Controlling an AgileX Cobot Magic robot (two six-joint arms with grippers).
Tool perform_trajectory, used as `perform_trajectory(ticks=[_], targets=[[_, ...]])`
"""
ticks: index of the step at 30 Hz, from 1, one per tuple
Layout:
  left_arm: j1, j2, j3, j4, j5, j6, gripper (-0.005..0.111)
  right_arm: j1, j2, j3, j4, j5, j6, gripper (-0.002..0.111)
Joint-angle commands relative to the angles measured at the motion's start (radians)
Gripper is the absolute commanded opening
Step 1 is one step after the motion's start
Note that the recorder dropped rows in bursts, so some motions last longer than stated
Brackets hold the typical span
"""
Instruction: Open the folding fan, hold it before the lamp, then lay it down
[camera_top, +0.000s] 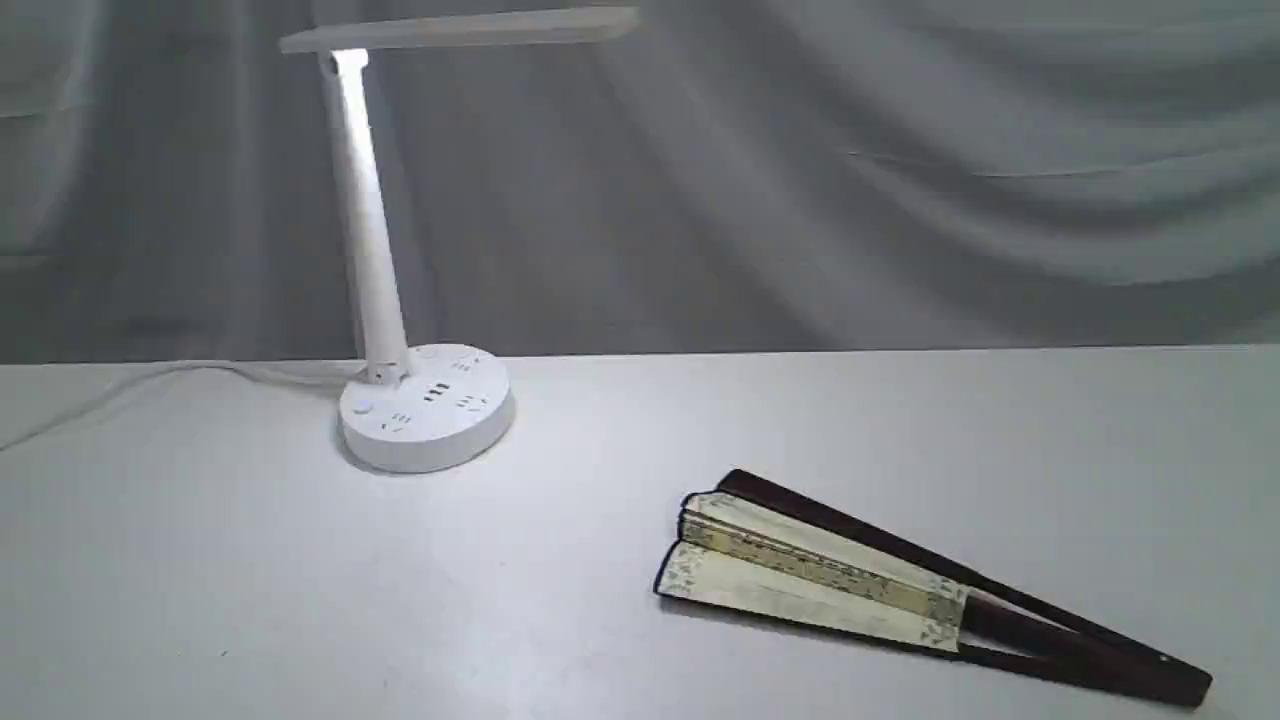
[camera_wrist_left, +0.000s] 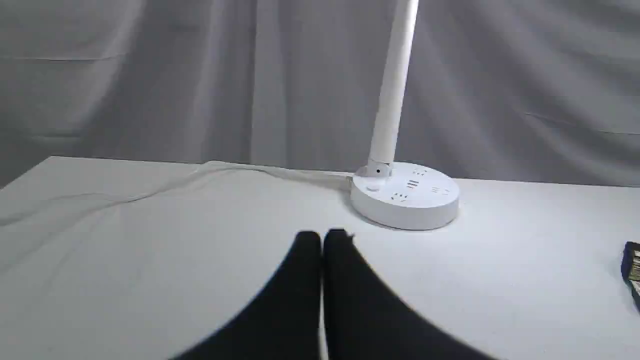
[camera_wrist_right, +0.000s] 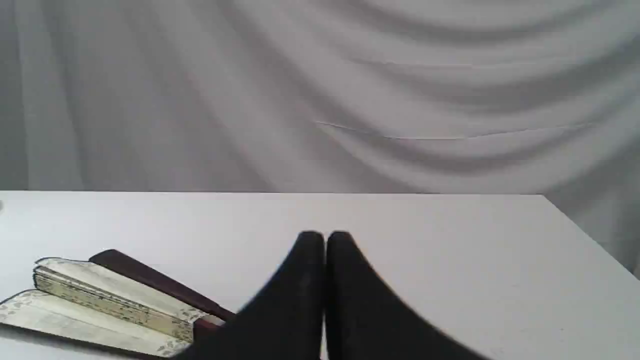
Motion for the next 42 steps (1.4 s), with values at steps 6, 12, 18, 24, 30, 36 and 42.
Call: perform_trajectory(ticks=[6, 12, 18, 24, 30, 36, 42], targets=[[-0.007, -0.003, 0.004, -0.009, -0.009, -0.005, 0.000, -0.003, -0.005, 0.003, 0.001, -0.012, 0.002, 0.000], [-0.007, -0.003, 0.004, -0.029, -0.011, -0.007, 0.000, -0.003, -0.005, 0.003, -0.004, -0.019, -0.010, 0.000], [-0.007, -0.003, 0.003, -0.080, -0.029, -0.009, 0.000, -0.003, -0.005, -0.024, -0.007, -0.020, -0.032, 0.000], [-0.007, -0.003, -0.107, -0.085, -0.026, -0.017, 0.000, -0.003, -0.005, -0.153, -0.007, 0.069, -0.032, 0.000], [-0.007, -0.003, -0.249, -0.085, 0.084, -0.017, 0.000, -0.003, -0.005, -0.326, -0.007, 0.278, -0.028, 0.000], [-0.007, -0.003, -0.423, -0.085, 0.336, -0.017, 0.000, -0.003, -0.005, -0.465, 0.001, 0.421, -0.022, 0.000], [-0.007, -0.003, -0.584, -0.085, 0.580, 0.004, 0.000, -0.003, -0.005, -0.568, 0.011, 0.620, 0.027, 0.000]])
